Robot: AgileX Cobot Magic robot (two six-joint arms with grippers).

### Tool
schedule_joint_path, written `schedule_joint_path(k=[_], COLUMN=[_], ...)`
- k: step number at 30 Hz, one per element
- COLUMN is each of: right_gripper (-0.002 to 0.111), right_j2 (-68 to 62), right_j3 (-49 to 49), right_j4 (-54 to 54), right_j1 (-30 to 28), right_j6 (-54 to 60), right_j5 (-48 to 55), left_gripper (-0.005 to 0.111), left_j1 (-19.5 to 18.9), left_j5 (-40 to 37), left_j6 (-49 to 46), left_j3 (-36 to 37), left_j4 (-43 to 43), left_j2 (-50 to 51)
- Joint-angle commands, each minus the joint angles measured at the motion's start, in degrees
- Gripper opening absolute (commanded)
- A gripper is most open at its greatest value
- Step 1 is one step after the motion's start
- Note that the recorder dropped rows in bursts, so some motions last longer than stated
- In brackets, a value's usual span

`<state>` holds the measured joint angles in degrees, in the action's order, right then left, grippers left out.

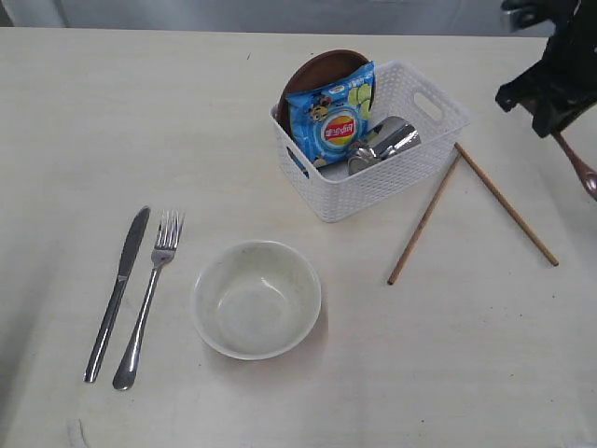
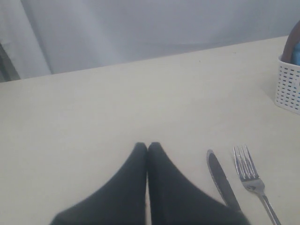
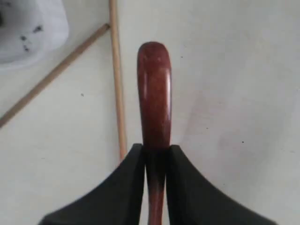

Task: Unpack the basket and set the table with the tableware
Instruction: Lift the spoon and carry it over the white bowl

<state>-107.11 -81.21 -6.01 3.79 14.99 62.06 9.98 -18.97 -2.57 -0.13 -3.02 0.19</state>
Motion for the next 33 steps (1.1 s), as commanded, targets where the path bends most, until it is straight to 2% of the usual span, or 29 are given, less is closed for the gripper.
schedule_joint_path(k=[1, 5, 8, 13, 17, 24, 33], right_gripper=[0.000, 0.000, 0.000, 0.000, 0.000, 0.000, 0.000], right_j2=[9.83, 16.73, 20.29, 23.64, 24.00, 24.00, 24.00], right_j3=[-0.01, -0.01, -0.01, -0.01, 0.54, 7.47, 19.94], right_j4=[12.37, 26.85, 30.20, 30.28, 30.28, 29.91, 29.91], right_j1=[-0.24, -0.10, 2.33, 10.76, 20.03, 34.14, 43.86], right_j6=[2.81, 7.99, 8.71, 8.64, 8.42, 8.42, 10.11], right_j5=[1.38, 1.85, 1.85, 1.85, 0.29, -14.15, -34.36], left_gripper=[0.000, 0.000, 0.000, 0.000, 0.000, 0.000, 0.000], left_j1=[-0.14, -0.14, -0.14, -0.14, -0.14, -0.14, -0.14], left_j5=[0.37, 0.37, 0.37, 0.37, 0.37, 0.37, 0.37], left_j6=[0.02, 0.02, 0.02, 0.02, 0.02, 0.02, 0.02], left_j3=[0.13, 0.13, 0.13, 0.13, 0.13, 0.13, 0.13], left_j4=[0.08, 0.08, 0.08, 0.08, 0.08, 0.08, 0.08], left_j2=[-0.19, -0.19, -0.19, -0.19, -0.19, -0.19, -0.19])
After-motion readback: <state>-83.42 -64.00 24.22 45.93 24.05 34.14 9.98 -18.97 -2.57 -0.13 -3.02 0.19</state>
